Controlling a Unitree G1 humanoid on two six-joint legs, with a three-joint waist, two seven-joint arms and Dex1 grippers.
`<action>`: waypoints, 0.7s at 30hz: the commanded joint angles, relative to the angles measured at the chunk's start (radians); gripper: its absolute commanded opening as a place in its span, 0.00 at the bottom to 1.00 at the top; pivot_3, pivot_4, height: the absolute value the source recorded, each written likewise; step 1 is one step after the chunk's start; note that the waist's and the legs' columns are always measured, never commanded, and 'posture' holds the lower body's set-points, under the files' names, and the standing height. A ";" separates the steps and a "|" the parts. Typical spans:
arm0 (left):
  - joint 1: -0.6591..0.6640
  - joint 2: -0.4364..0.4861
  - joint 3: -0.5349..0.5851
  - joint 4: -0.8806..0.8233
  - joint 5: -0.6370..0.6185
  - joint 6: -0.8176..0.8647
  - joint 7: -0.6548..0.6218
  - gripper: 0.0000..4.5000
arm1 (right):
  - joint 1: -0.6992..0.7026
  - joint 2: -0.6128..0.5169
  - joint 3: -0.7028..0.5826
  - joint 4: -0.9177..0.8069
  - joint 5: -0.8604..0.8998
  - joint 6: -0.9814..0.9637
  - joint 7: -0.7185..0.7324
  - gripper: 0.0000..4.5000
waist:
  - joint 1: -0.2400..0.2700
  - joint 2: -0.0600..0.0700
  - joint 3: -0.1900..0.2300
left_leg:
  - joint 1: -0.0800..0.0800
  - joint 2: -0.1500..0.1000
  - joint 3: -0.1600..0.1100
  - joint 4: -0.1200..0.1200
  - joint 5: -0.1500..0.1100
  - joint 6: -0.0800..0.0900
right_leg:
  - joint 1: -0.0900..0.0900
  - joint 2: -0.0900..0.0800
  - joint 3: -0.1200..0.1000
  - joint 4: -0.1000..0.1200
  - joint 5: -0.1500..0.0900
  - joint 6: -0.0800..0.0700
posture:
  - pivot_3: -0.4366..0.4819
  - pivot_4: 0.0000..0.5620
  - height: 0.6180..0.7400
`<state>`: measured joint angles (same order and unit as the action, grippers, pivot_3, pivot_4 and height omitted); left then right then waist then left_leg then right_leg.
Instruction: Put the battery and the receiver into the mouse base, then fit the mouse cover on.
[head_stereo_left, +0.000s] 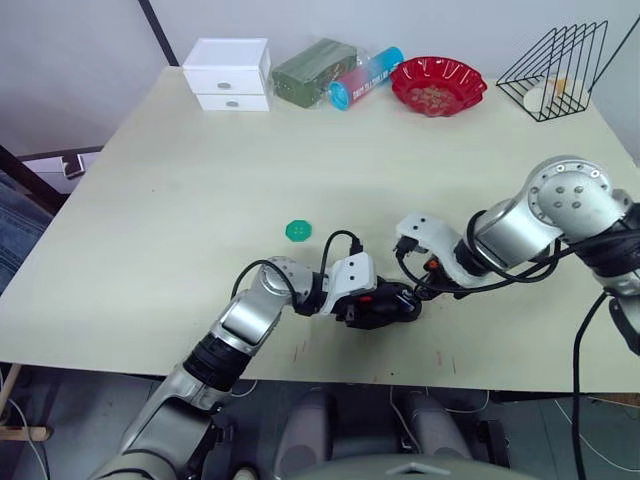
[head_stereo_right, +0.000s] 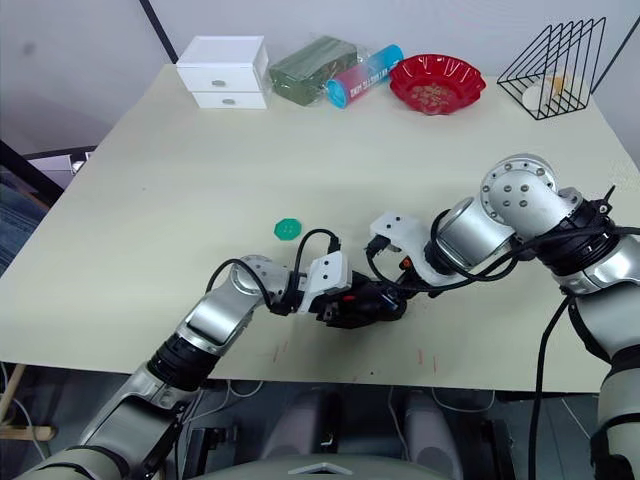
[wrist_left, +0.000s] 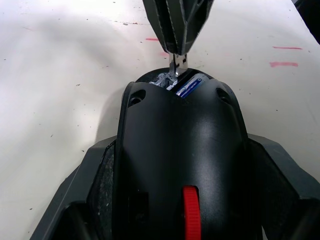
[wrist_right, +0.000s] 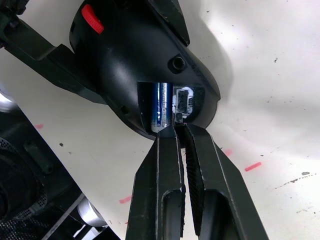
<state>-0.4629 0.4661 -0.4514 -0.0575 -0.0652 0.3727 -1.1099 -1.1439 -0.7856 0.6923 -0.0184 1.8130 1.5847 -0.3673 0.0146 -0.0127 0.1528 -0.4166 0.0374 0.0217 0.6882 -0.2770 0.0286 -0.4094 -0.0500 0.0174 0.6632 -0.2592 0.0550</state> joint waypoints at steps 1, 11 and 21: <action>0.020 -0.003 -0.044 0.023 0.022 0.001 -0.003 0.66 | -0.033 -0.008 0.028 0.010 0.076 -0.035 -0.062 0.00 | 0.000 0.000 0.000 | 0.000 0.000 0.000 0.000 0.000 0.000 | 0.000 0.000 0.000 0.000 0.000 0.000 | 0.48 0.27 1.00; 0.035 0.000 -0.049 0.012 0.025 -0.002 -0.002 0.66 | -0.062 0.004 0.085 0.027 0.141 -0.088 -0.156 0.00 | -0.001 0.000 0.000 | 0.000 0.000 0.000 0.000 0.000 0.000 | 0.000 0.000 0.000 0.000 0.000 0.000 | 0.48 0.27 1.00; 0.042 -0.002 -0.049 0.013 0.026 -0.006 -0.002 0.66 | -0.064 0.020 0.086 0.035 0.128 -0.091 -0.179 0.00 | -0.001 0.000 0.000 | 0.000 0.001 0.000 -0.001 0.000 0.000 | 0.000 0.000 0.000 0.000 0.000 0.000 | 0.48 0.27 1.00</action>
<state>-0.4491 0.4670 -0.4490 -0.0630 -0.0614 0.3567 -1.1084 -1.1840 -0.7670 0.7801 0.0194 1.9384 1.4975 -0.5417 0.0139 -0.0124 0.1527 -0.4166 0.0382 0.0215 0.6877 -0.2770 0.0287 -0.4095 -0.0501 0.0172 0.6627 -0.2592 0.0549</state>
